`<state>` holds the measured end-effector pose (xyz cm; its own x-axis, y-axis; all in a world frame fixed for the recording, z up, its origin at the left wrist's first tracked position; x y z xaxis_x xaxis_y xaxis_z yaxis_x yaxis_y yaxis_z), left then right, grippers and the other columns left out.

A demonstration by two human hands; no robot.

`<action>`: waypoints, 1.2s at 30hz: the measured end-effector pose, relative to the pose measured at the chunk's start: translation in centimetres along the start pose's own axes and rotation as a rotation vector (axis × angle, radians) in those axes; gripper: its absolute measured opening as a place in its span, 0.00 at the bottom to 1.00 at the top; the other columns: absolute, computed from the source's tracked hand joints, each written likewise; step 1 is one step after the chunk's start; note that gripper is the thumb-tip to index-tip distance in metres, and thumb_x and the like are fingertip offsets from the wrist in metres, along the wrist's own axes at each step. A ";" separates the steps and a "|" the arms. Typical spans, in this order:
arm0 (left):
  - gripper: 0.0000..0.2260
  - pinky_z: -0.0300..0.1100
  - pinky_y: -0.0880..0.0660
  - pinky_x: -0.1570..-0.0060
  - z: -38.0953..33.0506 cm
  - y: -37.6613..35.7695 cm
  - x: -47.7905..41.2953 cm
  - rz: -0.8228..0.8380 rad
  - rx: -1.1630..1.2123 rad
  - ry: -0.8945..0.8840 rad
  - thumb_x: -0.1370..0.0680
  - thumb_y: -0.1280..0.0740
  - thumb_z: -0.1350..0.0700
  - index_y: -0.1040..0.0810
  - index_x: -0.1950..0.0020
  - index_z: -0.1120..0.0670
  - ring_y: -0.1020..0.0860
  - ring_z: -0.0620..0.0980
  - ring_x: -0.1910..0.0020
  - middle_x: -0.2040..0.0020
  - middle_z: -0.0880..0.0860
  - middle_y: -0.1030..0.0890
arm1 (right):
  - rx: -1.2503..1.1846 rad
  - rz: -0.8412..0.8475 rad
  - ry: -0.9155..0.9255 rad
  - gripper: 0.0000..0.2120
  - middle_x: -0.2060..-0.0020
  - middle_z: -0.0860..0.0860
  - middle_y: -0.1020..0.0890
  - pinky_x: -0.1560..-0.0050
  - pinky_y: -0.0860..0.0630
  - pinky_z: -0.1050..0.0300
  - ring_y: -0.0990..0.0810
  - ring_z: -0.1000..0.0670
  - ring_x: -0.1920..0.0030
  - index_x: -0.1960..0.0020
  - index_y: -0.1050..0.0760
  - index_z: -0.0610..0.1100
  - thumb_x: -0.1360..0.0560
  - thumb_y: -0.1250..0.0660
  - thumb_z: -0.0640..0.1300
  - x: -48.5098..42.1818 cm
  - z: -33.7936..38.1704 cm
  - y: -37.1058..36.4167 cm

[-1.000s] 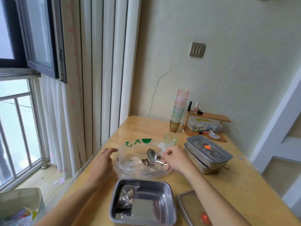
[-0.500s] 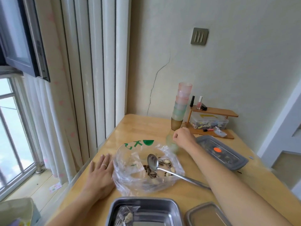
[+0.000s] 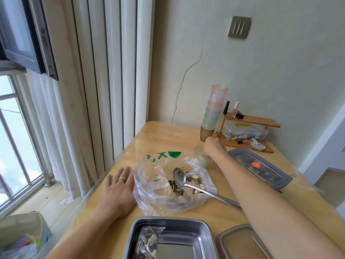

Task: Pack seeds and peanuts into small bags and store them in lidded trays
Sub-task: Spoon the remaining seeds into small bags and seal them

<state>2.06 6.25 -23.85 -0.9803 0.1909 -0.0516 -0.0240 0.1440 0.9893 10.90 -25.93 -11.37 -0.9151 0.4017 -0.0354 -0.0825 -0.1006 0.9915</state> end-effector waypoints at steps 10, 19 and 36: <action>0.48 0.56 0.58 0.20 0.0 0.3 0.2 0.001 0.021 -0.009 0.33 0.70 0.27 0.56 0.15 0.46 0.58 0.52 0.16 0.15 0.52 0.54 | -0.203 -0.244 0.106 0.09 0.53 0.41 0.18 0.58 0.27 0.52 0.19 0.38 0.50 0.53 0.22 0.41 0.23 0.40 0.31 1.7 -1.8 1.9; 0.24 0.50 0.33 0.34 0.5 1.7 1.6 -0.246 0.439 0.055 0.18 0.51 0.47 0.29 0.27 0.55 0.27 0.56 0.32 0.29 0.57 0.25 | -0.815 -0.138 0.113 0.07 0.55 0.49 0.14 0.47 0.17 0.49 0.15 0.50 0.55 0.47 0.18 0.47 0.24 0.29 0.39 11.0 -1.5 0.2; 0.19 0.43 0.22 0.40 -8.7 8.3 6.0 -0.007 0.999 -0.342 0.23 0.38 0.49 0.22 0.33 0.46 0.20 0.42 0.42 0.40 0.44 0.17 | -1.007 0.135 0.201 0.29 0.79 0.46 0.25 0.66 0.24 0.57 0.25 0.49 0.77 0.69 0.25 0.42 0.15 0.39 0.57 20.7 0.7 -3.0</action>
<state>-5.69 0.14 -14.76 -0.8696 0.4280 -0.2460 0.2956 0.8506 0.4349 -7.48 -16.69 -14.96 -0.9826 0.1806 -0.0439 -0.1819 -0.8853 0.4280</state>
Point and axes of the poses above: each hand's wrist, its own x-axis away from the middle knuckle, its own y-axis out of the back of the hand, z = x × y, the point moved 1 cm from there along -x, towards the middle knuckle
